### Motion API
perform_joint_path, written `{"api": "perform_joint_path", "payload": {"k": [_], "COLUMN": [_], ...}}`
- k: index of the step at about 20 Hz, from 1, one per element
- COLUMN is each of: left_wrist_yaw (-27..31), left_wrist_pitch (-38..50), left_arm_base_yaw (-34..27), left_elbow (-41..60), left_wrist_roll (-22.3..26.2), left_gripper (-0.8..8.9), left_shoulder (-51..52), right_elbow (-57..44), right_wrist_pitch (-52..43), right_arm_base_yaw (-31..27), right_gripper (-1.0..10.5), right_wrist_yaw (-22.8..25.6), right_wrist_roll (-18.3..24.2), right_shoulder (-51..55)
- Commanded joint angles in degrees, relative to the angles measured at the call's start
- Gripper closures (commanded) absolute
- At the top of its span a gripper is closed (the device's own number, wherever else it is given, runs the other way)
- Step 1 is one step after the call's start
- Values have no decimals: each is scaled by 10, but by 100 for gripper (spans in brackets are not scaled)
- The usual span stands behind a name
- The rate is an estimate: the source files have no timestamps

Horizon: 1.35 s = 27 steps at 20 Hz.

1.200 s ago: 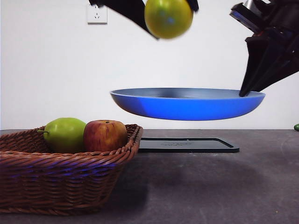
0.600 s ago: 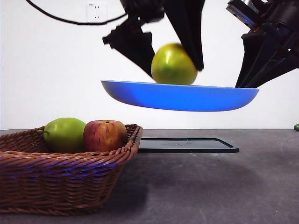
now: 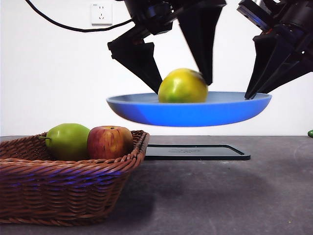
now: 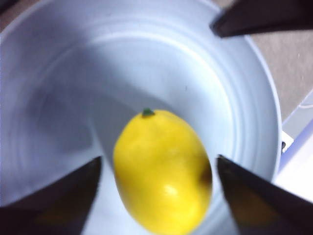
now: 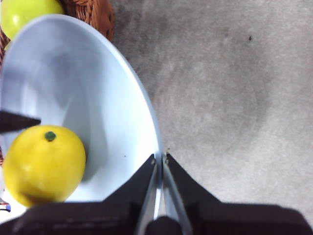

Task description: Take the lemon from the basket,put the lemon in the plate,hand out the plate

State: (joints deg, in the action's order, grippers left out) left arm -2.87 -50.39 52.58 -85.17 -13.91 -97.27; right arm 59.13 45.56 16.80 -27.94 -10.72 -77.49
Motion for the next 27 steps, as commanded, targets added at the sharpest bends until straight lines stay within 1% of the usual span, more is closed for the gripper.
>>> {"api": "perform_joint_path", "payload": {"k": [1, 5, 7, 9, 12, 13, 14, 17, 19, 23, 27], "left_wrist_yaw": [8, 9, 9, 14, 17, 24, 41, 103, 117, 118, 117], "left_wrist_pitch": [15, 10, -8, -43, -126, -154, -179, -252, -292, -294, -294], "left_arm_base_yaw": [7, 8, 9, 15, 15, 15, 17, 26, 27, 35, 39], "left_elbow": [-9, -17, -39, -80, -161, -182, -196, -209, -209, -209, -209], "left_wrist_roll": [7, 7, 12, 22, 41, 48, 49, 59, 65, 67, 71], "left_gripper": [321, 321, 321, 321, 321, 321, 321, 321, 321, 321, 321], "left_shoulder": [-7, -6, -3, -2, -2, -2, -2, -2, -2, -2, -2], "right_elbow": [13, 13, 13, 13, 21, 33, 46, 110, 166, 290, 394], "right_wrist_pitch": [-5, -5, -14, -28, -48, -48, -48, -47, -40, -14, -16], "right_arm_base_yaw": [2, 1, 0, -8, -26, -35, -45, -74, -91, -111, -120], "right_gripper": [944, 944, 944, 944, 944, 944, 944, 944, 944, 944, 944], "right_wrist_yaw": [-7, -5, -4, -2, 1, 6, 14, 12, 11, 9, 9], "right_wrist_roll": [-4, -4, -4, -6, -25, -25, -25, -25, -30, -37, -59], "right_shoulder": [-5, -5, -5, -5, -19, -30, -43, -107, -162, -282, -389]}}
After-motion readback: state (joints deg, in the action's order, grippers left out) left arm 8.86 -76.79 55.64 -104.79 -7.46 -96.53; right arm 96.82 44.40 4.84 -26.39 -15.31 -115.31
